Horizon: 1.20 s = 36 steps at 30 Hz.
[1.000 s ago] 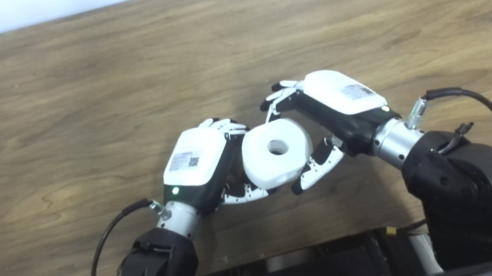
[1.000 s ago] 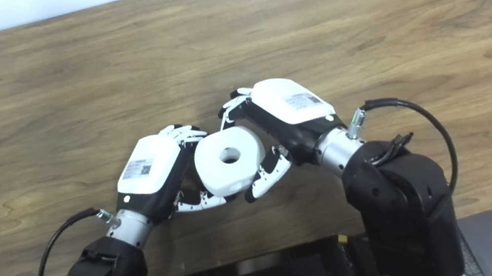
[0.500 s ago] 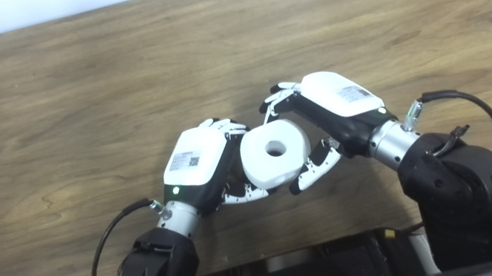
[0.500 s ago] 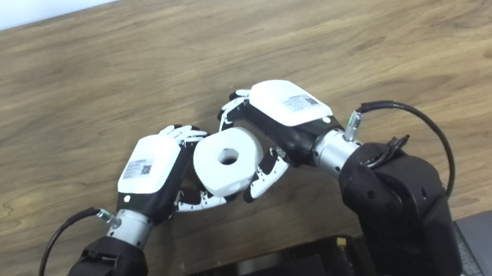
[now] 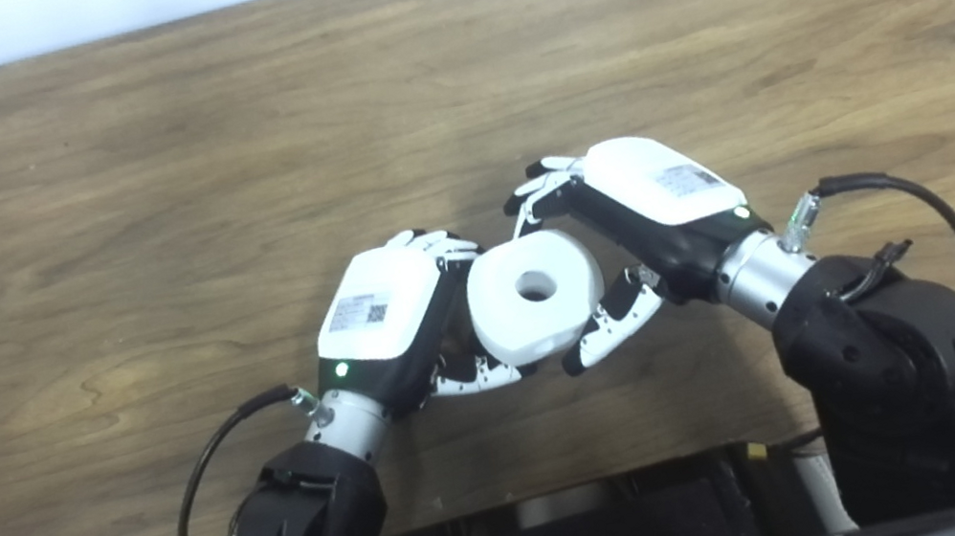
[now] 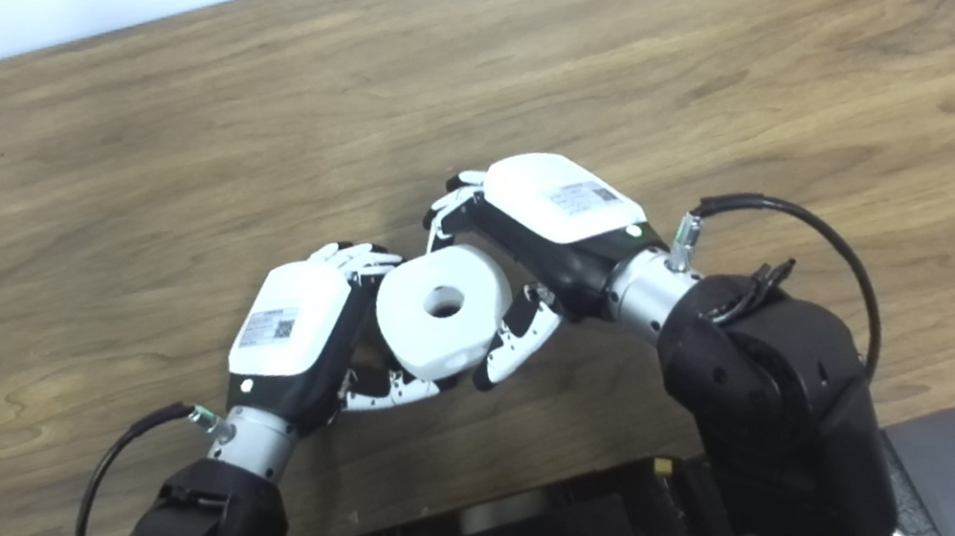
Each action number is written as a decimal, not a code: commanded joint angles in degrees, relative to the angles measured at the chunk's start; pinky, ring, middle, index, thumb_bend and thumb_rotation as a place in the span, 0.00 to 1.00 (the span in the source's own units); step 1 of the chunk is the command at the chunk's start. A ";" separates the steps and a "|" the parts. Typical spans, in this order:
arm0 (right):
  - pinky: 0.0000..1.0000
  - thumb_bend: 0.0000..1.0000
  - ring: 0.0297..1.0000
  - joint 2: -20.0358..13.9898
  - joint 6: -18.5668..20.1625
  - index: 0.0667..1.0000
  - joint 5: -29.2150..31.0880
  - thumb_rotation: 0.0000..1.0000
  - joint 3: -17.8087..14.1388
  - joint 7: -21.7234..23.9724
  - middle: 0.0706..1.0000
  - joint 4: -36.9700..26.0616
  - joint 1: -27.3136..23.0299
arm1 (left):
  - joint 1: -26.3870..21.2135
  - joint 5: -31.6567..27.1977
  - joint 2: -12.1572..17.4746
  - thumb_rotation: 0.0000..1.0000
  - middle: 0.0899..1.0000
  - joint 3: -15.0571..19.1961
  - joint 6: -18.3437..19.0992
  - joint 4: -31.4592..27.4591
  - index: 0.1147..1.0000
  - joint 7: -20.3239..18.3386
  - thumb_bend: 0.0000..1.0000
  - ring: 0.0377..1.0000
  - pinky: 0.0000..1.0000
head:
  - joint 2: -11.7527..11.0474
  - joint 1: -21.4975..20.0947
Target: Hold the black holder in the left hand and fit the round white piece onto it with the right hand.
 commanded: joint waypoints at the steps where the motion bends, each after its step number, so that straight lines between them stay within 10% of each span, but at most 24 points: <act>1: 0.92 0.85 0.94 0.24 -0.92 0.65 -0.13 0.35 -0.15 0.05 0.83 -2.15 -1.15 | -0.24 0.57 -0.18 0.06 0.75 -0.18 0.12 -0.48 0.42 -0.12 0.51 0.84 0.90 | 0.00 -0.02; 36: 0.97 0.97 0.99 -1.39 -0.16 0.85 -0.28 0.39 -4.22 9.73 0.92 -6.60 -6.21 | -0.70 0.71 -0.19 0.06 0.75 -0.25 0.23 0.01 0.42 -0.18 0.51 0.84 0.90 | 0.02 -0.43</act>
